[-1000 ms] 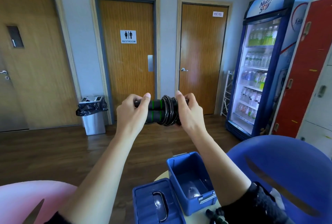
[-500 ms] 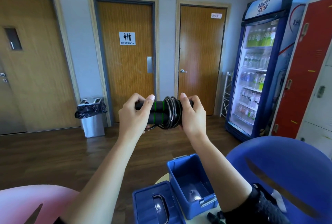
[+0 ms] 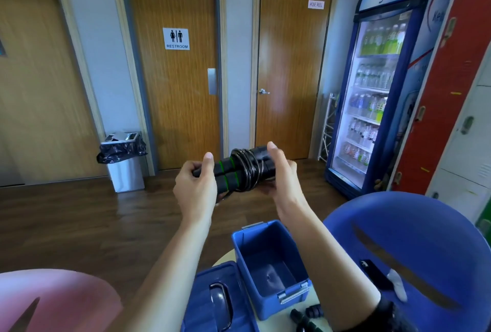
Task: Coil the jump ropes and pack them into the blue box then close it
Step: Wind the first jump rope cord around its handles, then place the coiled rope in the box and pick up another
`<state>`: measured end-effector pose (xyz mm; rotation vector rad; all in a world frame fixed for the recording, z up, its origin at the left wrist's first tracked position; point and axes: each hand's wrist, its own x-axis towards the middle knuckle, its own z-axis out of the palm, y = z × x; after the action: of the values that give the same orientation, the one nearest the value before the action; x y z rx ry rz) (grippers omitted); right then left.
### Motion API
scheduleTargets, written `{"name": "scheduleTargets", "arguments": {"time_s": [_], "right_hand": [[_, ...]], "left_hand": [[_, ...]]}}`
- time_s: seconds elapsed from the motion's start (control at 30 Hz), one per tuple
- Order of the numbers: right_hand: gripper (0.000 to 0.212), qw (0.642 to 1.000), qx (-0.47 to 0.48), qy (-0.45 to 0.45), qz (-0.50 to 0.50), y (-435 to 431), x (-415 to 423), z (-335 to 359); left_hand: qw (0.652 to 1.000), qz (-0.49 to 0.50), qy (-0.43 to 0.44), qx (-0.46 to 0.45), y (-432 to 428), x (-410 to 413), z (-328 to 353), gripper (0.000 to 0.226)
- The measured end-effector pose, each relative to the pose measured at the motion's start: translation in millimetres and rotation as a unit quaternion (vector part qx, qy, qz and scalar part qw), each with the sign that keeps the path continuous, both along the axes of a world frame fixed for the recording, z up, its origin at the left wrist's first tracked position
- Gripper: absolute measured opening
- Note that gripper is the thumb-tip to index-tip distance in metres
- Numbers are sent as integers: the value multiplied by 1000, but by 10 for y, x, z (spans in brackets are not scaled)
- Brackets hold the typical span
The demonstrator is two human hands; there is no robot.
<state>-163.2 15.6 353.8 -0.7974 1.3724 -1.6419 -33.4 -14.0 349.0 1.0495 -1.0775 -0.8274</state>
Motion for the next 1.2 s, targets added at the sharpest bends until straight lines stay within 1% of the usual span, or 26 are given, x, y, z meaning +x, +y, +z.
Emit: {"name": "scheduleTargets", "arguments": {"time_s": [0.07, 0.1, 0.17, 0.27, 0.37, 0.4, 0.47, 0.53, 0.6, 0.7, 0.77, 0.8, 0.83, 0.93, 1.0, 1.07, 1.2], "right_hand": [[126, 997, 18, -60, 46, -4, -77, -200], [130, 995, 20, -78, 58, -8, -127, -304], [118, 993, 7, -109, 51, -44, -245, -508], [90, 990, 17, -142, 20, -166, -426, -789], [65, 986, 35, -160, 10, -339, -639, -1027], [62, 984, 43, -174, 16, -393, -716, -1098], [63, 978, 67, -194, 28, -500, -860, -1240], [66, 975, 100, -196, 43, -606, -994, -1407], [63, 971, 129, -191, 69, -700, -1108, -1587], [58, 966, 163, -168, 107, -836, -1255, -1902], [59, 961, 195, -152, 124, -935, -1333, -2141], [60, 958, 213, -140, 132, -984, -1363, -2280], [62, 955, 229, -125, 142, -1030, -1386, -2417], [67, 942, 276, -87, 171, -1140, -1410, -2792], [66, 930, 306, -66, 194, -1196, -1407, -3000], [66, 919, 331, -55, 208, -1242, -1403, -3174], [67, 909, 350, -49, 221, -1354, -1338, -3431]], "left_hand": [[1000, 16, 13, 23, -32, -198, -206, 28], [999, 26, 20, 39, -47, -299, -312, 26], [996, 42, 33, 67, -62, -498, -527, 26], [992, 67, 29, 99, -79, -772, -793, 24], [991, 56, 22, 119, -122, -969, -1007, 20], [991, 46, 14, 126, -143, -1012, -1091, 19], [988, 16, 6, 154, -190, -1059, -1266, 18], [981, -21, 5, 191, -250, -1074, -1440, 16], [972, -59, 0, 228, -315, -1058, -1612, 15], [960, -74, -75, 258, -404, -965, -1903, 15], [950, -55, -161, 260, -484, -857, -2133, 10], [939, -54, -210, 266, -525, -803, -2247, 11], [928, -58, -248, 273, -563, -762, -2344, 15], [895, -98, -323, 293, -654, -691, -2580, 38], [875, -128, -356, 302, -714, -658, -2731, 47], [865, -148, -364, 312, -766, -643, -2859, 52], [861, -167, -362, 315, -823, -649, -3002, 54]]}}
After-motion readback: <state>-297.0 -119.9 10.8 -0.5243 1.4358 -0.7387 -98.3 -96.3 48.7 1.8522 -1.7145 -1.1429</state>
